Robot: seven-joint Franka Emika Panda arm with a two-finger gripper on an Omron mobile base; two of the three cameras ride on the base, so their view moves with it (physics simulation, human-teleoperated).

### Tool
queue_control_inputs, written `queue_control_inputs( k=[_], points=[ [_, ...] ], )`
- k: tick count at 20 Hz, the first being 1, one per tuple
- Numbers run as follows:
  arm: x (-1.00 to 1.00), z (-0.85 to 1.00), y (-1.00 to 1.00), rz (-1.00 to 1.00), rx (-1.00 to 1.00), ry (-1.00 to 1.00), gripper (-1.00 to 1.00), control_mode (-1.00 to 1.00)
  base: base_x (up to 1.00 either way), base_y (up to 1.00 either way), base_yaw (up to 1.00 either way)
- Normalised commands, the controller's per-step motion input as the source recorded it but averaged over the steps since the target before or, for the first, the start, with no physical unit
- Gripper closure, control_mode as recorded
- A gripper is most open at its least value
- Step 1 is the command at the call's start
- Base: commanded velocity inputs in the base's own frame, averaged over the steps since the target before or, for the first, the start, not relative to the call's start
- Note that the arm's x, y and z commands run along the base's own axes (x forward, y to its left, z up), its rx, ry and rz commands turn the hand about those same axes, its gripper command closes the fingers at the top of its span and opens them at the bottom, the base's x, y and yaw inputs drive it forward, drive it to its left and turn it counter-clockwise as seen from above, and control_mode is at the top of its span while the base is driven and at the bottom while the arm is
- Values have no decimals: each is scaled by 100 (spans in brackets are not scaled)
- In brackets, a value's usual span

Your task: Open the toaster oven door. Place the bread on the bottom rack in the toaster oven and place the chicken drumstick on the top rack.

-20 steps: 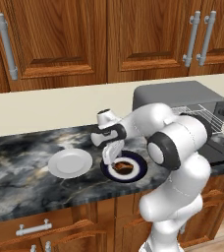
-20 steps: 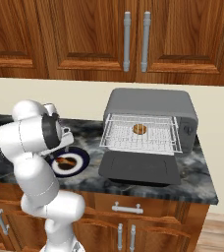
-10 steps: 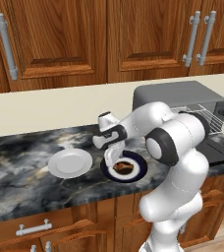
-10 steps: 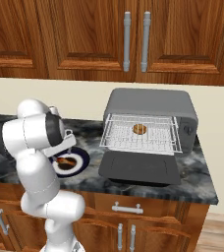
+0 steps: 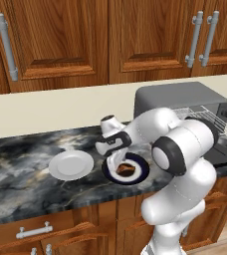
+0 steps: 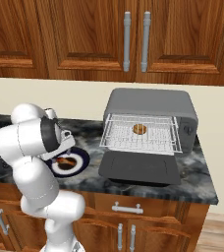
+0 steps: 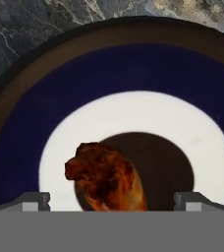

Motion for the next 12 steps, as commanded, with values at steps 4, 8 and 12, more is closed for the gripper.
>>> queue_control_inputs(
  k=[4, 8, 12],
  points=[
    [-12, -1, -5, 0, 1, -4, -100, -100, 0, 0, 0],
    [2, -5, -10, 0, 1, 0, -100, -100, 0, 0, 0],
    [13, -4, -8, 1, 2, 0, -100, -100, 0, 0, 0]
  ],
)
